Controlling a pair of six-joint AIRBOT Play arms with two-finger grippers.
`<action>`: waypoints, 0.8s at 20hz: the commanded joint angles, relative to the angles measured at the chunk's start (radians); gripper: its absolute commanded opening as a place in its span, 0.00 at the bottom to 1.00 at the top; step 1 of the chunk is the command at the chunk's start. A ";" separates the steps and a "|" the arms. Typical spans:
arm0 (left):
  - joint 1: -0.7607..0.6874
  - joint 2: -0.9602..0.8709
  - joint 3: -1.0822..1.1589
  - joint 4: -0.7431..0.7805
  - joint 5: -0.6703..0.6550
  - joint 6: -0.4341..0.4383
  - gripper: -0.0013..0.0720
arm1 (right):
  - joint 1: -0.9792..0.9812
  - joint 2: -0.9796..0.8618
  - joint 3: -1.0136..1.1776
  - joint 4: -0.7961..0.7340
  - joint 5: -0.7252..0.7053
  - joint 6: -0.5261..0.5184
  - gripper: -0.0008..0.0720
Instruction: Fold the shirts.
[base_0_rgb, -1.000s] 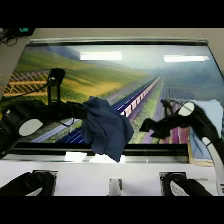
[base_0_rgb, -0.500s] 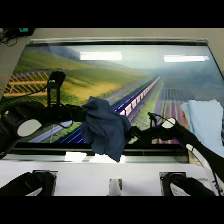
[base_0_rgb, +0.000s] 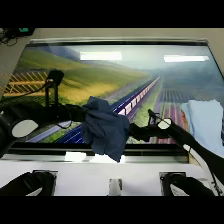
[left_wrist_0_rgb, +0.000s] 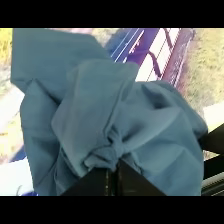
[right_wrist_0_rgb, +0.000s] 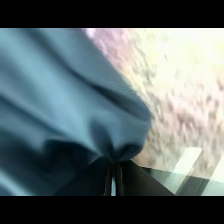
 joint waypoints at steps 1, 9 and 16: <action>0.002 0.021 0.103 0.073 0.008 0.057 0.06 | 0.002 0.043 0.119 -0.164 0.131 -0.058 0.04; 0.060 0.045 0.878 0.255 0.151 0.027 0.06 | 0.002 0.513 0.854 -0.843 0.195 0.067 0.04; 0.060 0.080 0.914 0.207 -0.102 0.063 0.06 | 0.002 0.707 0.960 -0.986 0.316 0.263 0.04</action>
